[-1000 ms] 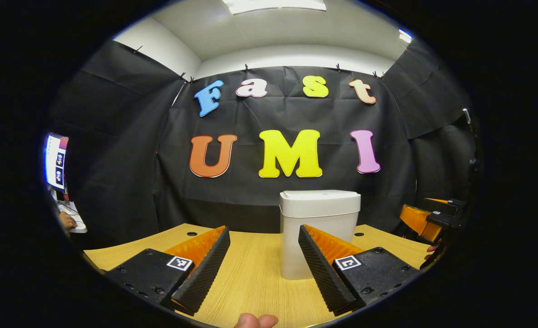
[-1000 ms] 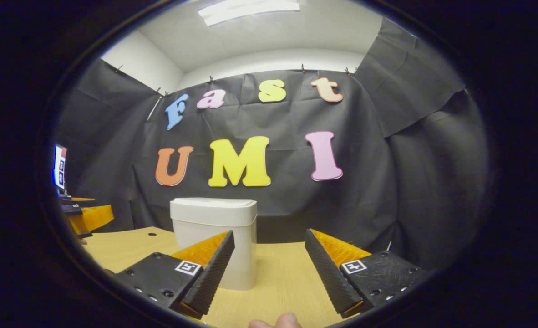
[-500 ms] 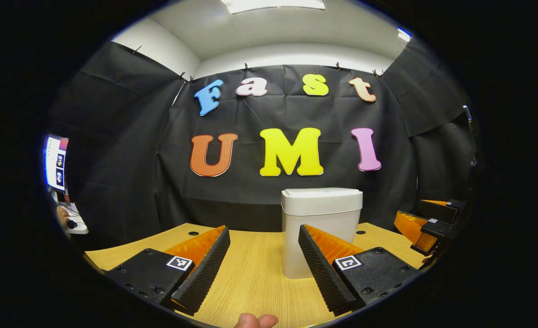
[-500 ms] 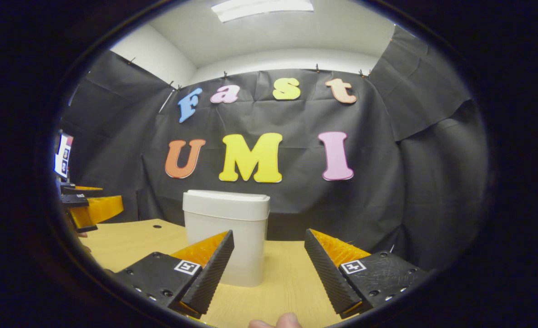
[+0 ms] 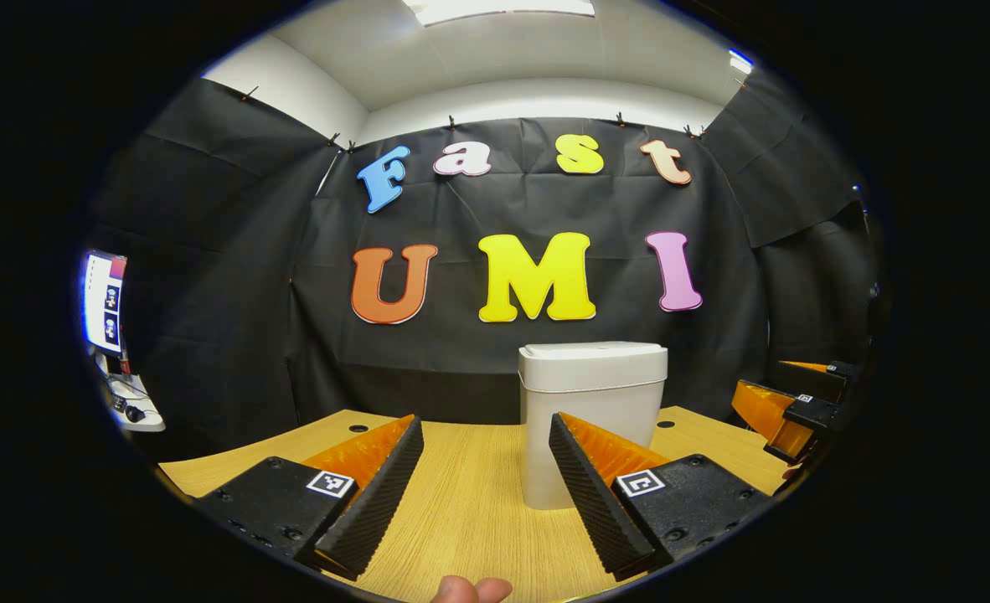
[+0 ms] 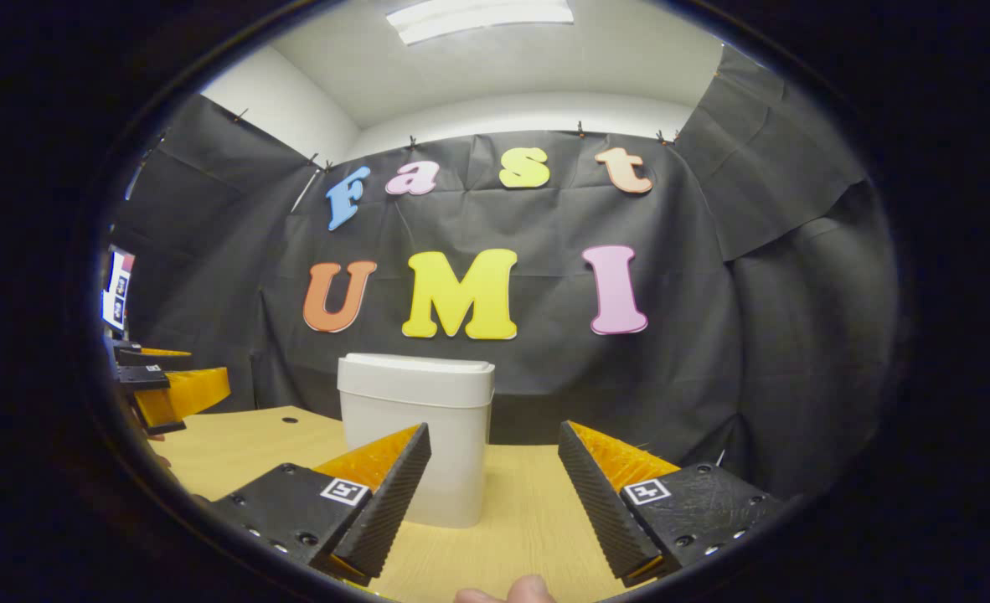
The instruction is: Press the lid of the desktop garbage bin to open it, pick up the crumpled paper on the desktop and throw it into the bin, then pick up the pop can on the desktop and drop it into the bin, and finally close the garbage bin lid.
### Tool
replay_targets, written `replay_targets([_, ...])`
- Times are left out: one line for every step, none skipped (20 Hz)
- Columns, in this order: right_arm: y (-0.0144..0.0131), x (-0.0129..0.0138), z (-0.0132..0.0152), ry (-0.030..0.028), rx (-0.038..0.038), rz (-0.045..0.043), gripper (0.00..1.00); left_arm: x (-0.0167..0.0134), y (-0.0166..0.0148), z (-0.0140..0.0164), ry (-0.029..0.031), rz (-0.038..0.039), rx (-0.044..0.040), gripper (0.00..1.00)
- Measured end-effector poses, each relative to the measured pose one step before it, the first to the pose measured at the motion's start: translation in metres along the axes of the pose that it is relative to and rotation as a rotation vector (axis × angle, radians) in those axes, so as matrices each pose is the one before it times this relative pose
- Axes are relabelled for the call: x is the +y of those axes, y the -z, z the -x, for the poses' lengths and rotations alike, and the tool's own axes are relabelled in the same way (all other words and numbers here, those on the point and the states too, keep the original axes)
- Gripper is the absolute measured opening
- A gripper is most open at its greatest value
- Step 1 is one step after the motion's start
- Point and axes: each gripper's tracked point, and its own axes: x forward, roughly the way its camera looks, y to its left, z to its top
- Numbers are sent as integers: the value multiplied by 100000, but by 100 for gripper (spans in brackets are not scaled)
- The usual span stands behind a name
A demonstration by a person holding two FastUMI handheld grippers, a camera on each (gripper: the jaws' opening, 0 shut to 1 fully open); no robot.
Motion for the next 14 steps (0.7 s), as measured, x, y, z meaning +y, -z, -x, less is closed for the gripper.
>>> replay_targets([-114,-93,-19,145,-251,-28,94,-10,-36,31,16,-70,-54,98])
replay_targets([-47,51,15,-55,-160,-120,94,-9,35,36,33,-7,26,98])
replay_targets([-79,37,111,10,-147,-67,94,53,48,-8,-28,137,62,98])
replay_targets([-66,39,77,-12,-196,48,94,-16,-29,-16,81,195,-56,98])
replay_targets([-95,-18,37,5,-302,94,94,12,38,12,-11,123,81,98])
replay_targets([-77,-76,-6,159,-202,-144,94,46,74,-15,-68,-15,108,98])
replay_targets([4,31,-11,-136,23,-294,94,-3,82,-14,6,-204,267,98])
replay_targets([116,47,40,-185,362,6,94,-39,96,22,52,-348,174,98])
replay_targets([141,13,65,-28,370,474,94,-38,-50,107,-23,-269,-174,98])
replay_targets([15,-4,110,139,84,294,94,11,84,-48,-55,-74,142,98])
replay_targets([59,-61,11,257,85,-372,94,-29,74,22,60,-88,234,98])
replay_targets([152,-15,-161,-56,532,-896,94,-31,95,-6,87,-139,214,98])
replay_targets([84,20,-14,-154,642,-1068,94,-37,-27,3,142,-186,-237,98])
replay_targets([114,-140,-34,268,474,-749,94,-124,96,-77,304,-236,68,98])
